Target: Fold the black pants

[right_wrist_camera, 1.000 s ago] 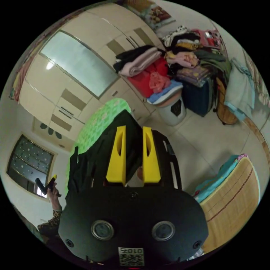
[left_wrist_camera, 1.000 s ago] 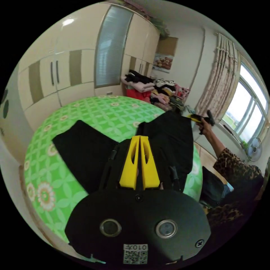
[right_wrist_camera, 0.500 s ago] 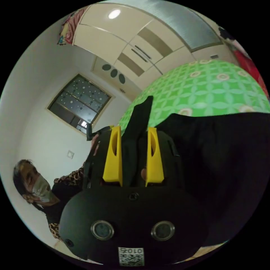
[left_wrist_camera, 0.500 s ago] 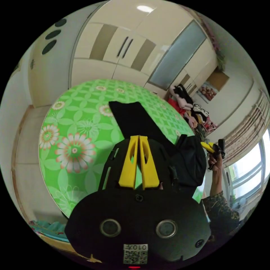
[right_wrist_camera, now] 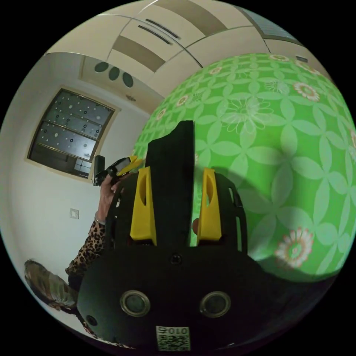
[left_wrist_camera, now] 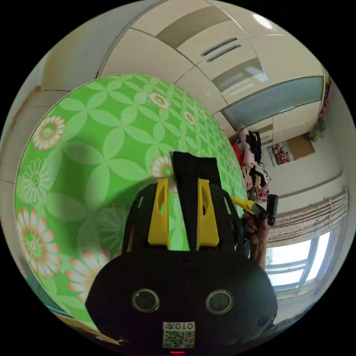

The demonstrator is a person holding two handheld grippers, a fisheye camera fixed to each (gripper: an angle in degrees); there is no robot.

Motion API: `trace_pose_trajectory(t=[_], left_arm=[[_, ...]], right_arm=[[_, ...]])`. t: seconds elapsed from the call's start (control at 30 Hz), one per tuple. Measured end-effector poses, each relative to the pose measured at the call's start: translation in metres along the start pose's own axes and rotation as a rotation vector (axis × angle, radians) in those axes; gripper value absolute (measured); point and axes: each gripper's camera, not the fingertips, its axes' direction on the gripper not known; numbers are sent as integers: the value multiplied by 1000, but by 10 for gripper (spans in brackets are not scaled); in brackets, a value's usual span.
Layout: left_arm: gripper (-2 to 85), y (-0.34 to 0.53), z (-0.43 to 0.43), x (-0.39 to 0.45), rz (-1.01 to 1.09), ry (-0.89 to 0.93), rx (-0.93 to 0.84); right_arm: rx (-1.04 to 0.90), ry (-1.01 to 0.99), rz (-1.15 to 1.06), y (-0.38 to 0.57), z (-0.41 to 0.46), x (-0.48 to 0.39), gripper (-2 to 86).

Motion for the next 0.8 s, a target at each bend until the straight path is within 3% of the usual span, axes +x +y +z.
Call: trace_pose_trajectory(t=[0.27, 0.53, 0.6, 0.67, 0.8], left_arm=[[104, -35, 31, -16, 32, 9, 33], [46, -33, 62, -12, 57, 4, -82], [30, -27, 66, -20, 22, 48, -80], [16, -13, 53, -30, 1, 258, 7], [7, 7, 22, -23, 78, 429, 75]], right_arm=[[-29, -1, -46, -14, 83, 25, 160], [-99, -109, -36, -20, 160, 29, 55], [-46, -125, -20, -10, 155, 27, 40], [18, -215, -59, 6, 140, 18, 37], [97, -349, -172, 49, 92, -29, 34]])
